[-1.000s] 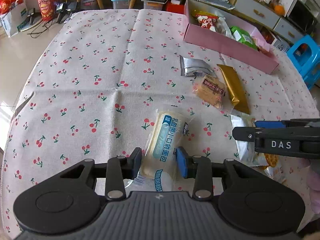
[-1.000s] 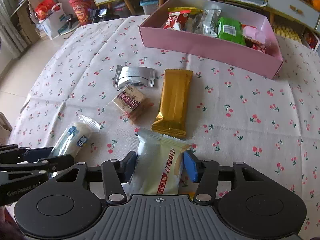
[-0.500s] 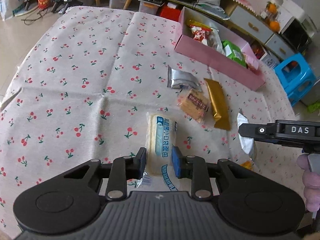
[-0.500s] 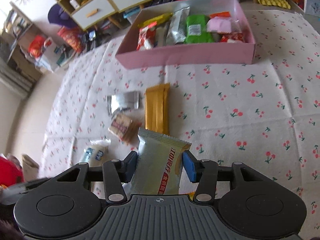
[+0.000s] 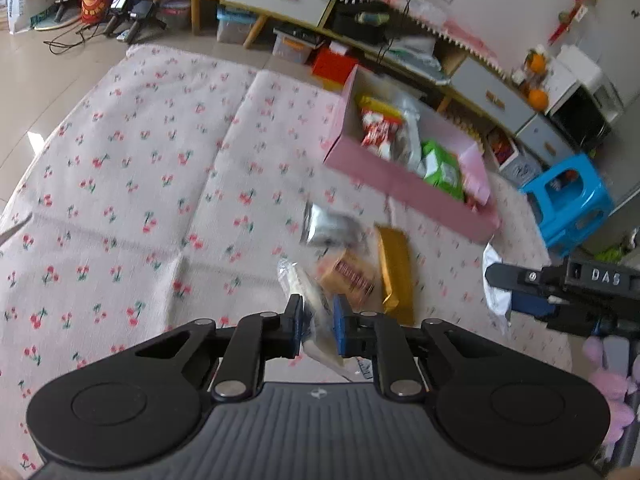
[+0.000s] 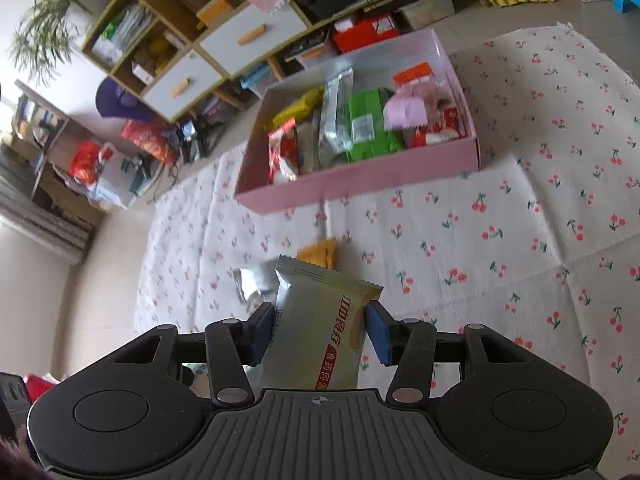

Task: Organize snacks
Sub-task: 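Grasp the white bread pack with left tool while right tool grasps white-red pack, then carry both packs into the pink box and open both tools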

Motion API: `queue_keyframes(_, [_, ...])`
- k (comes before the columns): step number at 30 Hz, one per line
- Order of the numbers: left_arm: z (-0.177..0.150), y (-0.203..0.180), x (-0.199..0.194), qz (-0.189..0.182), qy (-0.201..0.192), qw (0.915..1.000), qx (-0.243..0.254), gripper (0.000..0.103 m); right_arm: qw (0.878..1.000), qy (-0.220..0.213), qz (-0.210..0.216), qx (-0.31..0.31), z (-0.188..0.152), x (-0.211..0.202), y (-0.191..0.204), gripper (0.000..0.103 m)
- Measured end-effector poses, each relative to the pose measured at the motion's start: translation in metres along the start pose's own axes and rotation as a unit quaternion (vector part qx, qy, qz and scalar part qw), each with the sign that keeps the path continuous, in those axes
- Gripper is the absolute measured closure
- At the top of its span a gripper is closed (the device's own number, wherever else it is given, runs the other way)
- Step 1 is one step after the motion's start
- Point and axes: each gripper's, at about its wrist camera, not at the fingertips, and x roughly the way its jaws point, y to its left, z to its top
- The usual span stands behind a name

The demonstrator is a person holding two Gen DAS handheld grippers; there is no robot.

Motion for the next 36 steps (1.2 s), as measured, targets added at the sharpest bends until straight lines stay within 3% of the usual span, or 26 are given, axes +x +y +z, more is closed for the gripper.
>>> queue_keyframes(8, [0.02,-0.011,-0.003,-0.042,-0.021,0.9984,-0.03,0.098,0.999,-0.026,0.012,0.032,0.019,-0.01,-0.01,0.054])
queue_keyframes(25, [0.055,-0.05,0.012,-0.062,-0.064,0.9957,-0.025,0.101,0.994,-0.054,0.023,0.094,0.056,-0.019,-0.041,0.054])
queue_keyframes(36, [0.1,-0.083,0.038,-0.063,-0.077,0.9951,0.001,0.101,0.991,-0.071,0.021,0.114,0.106,0.002,-0.053,0.054])
